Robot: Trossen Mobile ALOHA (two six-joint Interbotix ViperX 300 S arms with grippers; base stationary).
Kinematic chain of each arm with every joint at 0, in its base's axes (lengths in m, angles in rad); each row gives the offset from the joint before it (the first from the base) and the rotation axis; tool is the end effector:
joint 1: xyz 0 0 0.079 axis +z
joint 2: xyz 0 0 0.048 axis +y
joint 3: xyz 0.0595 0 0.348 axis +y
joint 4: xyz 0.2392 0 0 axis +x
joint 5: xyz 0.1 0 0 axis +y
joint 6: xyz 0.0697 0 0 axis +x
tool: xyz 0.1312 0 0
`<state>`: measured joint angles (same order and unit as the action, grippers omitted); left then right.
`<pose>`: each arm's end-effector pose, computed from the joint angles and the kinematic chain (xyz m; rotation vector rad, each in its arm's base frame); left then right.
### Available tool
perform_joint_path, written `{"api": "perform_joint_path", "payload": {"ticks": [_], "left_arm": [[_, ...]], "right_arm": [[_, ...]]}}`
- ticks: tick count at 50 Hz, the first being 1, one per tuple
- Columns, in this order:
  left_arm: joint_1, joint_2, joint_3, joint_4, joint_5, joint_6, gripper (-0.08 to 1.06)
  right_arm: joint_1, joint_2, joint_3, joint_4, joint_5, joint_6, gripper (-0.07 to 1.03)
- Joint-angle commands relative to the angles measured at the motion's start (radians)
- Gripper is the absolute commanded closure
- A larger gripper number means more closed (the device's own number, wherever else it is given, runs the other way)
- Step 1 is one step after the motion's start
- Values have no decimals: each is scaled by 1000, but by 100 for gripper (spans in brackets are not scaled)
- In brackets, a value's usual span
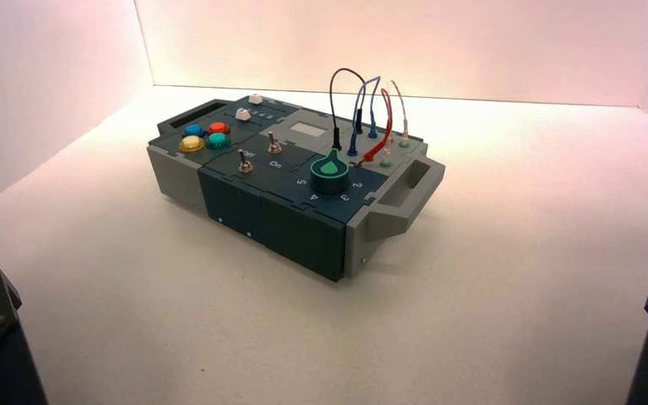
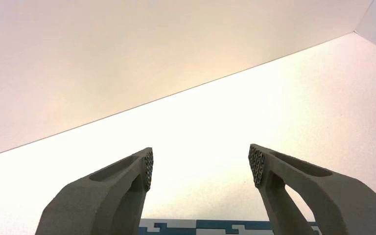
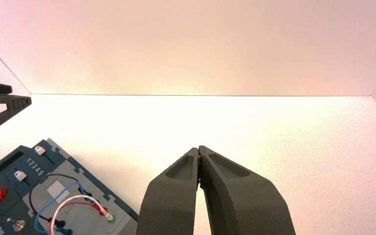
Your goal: Close left gripper.
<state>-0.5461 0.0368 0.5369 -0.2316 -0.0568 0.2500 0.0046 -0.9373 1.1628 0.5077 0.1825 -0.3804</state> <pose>0.4557 -0.2739 0.1889 0.1627 0.4993 -0.5258 0.2707 0.0190 0.2299 0.1348 0.3903 0.0685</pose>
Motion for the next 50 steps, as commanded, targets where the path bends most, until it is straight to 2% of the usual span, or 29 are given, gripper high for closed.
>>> {"api": "perform_joint_path", "payload": {"ticks": [1, 32, 35, 38, 41, 42, 45, 48, 50], "left_arm": [[-3, -21, -11, 3, -9, 3, -4], [-3, -26, -9, 3, -8, 3, -2], [-3, -29, -8, 3, -8, 3, 4], [-3, -32, -6, 3, -8, 3, 15], [-3, -37, -6, 3, -3, 3, 30], [-3, -37, -6, 3, -2, 3, 39], [-5, -38, -6, 3, 5, 3, 53], [-3, -38, -5, 3, 8, 3, 63], [-5, -38, -5, 3, 8, 3, 66]], "right_arm": [[-3, 3, -15, 3, -3, 0, 98], [-2, 3, -14, 3, -5, 0, 98], [-2, 3, -14, 2, -5, 0, 98], [-2, 3, -15, 2, -5, 0, 98], [-2, 3, -15, 2, -5, 0, 98], [-2, 3, -17, 2, -5, 0, 98], [-3, 2, -17, 2, -6, 0, 98], [-2, 3, -17, 0, -9, 0, 98], [-2, 3, -17, 0, -9, 0, 98]]}}
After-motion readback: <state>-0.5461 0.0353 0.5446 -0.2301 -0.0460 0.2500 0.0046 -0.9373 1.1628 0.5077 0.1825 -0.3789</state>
